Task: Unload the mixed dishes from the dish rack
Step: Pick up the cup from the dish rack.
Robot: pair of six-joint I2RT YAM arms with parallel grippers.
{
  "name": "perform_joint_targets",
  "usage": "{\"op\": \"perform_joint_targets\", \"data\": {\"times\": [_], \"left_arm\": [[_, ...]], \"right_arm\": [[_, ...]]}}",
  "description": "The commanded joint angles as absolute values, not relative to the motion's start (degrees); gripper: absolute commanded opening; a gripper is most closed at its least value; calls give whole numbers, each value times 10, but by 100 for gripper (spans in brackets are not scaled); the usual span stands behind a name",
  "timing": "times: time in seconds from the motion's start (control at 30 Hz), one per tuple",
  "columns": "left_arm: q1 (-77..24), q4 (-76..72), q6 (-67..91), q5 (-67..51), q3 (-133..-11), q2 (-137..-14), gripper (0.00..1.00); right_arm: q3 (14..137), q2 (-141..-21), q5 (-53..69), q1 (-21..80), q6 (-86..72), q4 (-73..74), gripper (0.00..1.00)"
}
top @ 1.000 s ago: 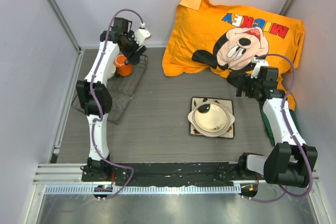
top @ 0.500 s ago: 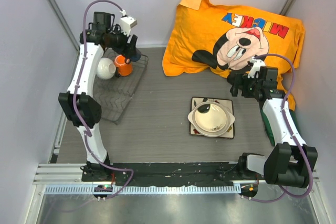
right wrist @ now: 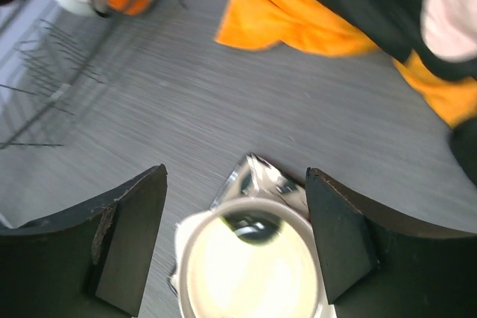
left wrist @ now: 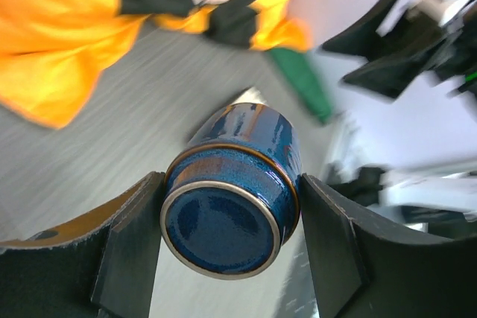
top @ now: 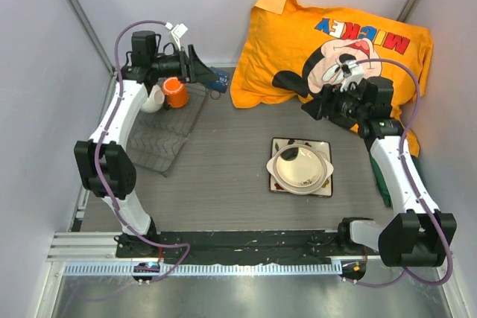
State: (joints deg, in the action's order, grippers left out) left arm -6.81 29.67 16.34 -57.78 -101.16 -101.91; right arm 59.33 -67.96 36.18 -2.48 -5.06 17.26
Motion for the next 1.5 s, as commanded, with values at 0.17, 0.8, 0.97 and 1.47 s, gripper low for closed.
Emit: {"op": "perform_joint_targets", "data": {"times": [0.17, 0.8, 0.97, 1.47], "left_arm": [[-69, -391, 746, -690, -882, -991, 0], [-127, -468, 799, -677, -822, -1005, 0], [-140, -439, 770, -676, -812, -998, 0], [-199, -344, 680, -672, -817, -996, 0]], "right_arm": [[656, -722, 383, 100, -154, -33, 73], [755, -806, 365, 188, -172, -89, 67], [762, -812, 363, 197, -173, -87, 67], [773, -842, 356, 215, -170, -89, 46]]}}
